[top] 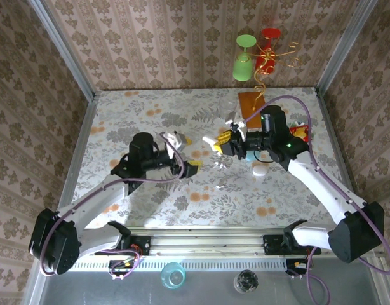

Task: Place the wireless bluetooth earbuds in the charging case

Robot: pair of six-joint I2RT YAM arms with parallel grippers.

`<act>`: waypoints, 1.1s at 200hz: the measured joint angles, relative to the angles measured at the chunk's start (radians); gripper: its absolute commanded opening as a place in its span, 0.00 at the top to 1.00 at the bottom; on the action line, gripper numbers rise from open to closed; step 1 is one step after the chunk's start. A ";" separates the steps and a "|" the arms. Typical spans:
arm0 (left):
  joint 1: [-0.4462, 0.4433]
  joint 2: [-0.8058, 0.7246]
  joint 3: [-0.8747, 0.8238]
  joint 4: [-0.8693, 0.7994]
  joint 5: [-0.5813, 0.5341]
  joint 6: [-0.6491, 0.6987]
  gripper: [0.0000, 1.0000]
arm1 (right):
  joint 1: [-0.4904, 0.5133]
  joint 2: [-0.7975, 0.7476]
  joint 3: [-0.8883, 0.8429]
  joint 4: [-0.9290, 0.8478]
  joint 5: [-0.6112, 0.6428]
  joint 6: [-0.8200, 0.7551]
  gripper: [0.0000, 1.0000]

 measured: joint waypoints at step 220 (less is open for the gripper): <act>-0.019 0.088 0.029 0.119 0.272 -0.131 0.91 | 0.037 0.076 0.076 -0.250 -0.147 -0.224 0.97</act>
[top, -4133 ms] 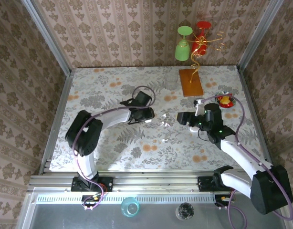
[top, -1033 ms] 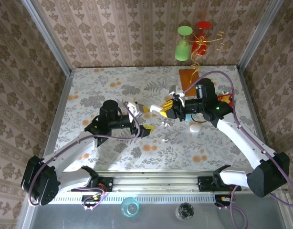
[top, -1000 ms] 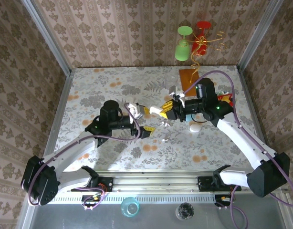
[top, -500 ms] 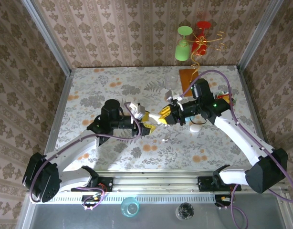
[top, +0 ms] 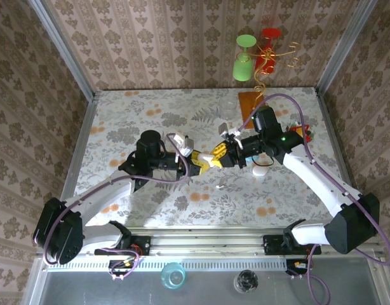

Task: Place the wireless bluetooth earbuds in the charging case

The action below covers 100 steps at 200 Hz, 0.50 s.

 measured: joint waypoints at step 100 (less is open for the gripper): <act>0.008 0.002 0.002 -0.010 -0.060 0.064 0.98 | -0.026 -0.031 -0.037 0.274 0.300 0.360 0.35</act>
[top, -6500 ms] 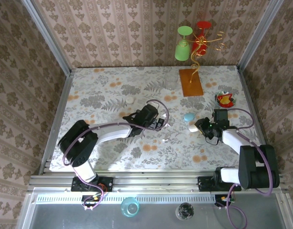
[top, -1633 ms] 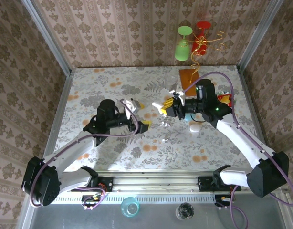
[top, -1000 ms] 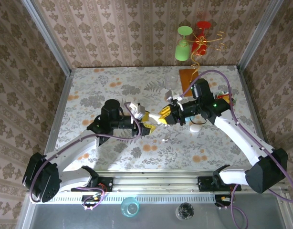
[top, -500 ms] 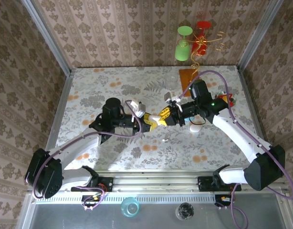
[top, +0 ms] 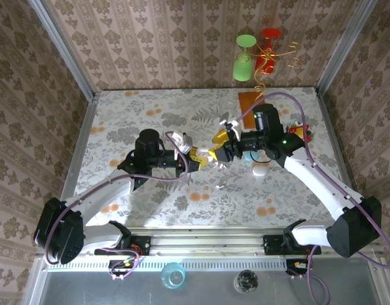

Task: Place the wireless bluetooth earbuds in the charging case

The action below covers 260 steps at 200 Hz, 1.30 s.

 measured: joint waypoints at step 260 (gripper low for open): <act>0.051 -0.021 -0.190 0.266 -0.166 0.087 0.97 | -0.117 0.670 0.065 0.042 0.285 0.766 0.62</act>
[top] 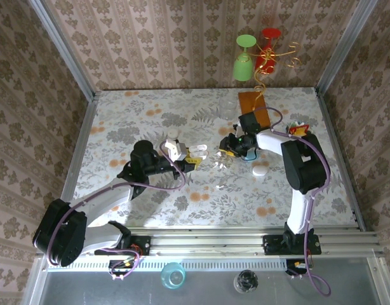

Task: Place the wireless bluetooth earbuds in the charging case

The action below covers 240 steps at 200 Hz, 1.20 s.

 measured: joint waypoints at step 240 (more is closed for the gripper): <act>-0.009 0.000 0.000 -0.025 -0.021 0.001 0.97 | 0.026 0.072 0.050 -0.022 -0.048 -0.114 0.71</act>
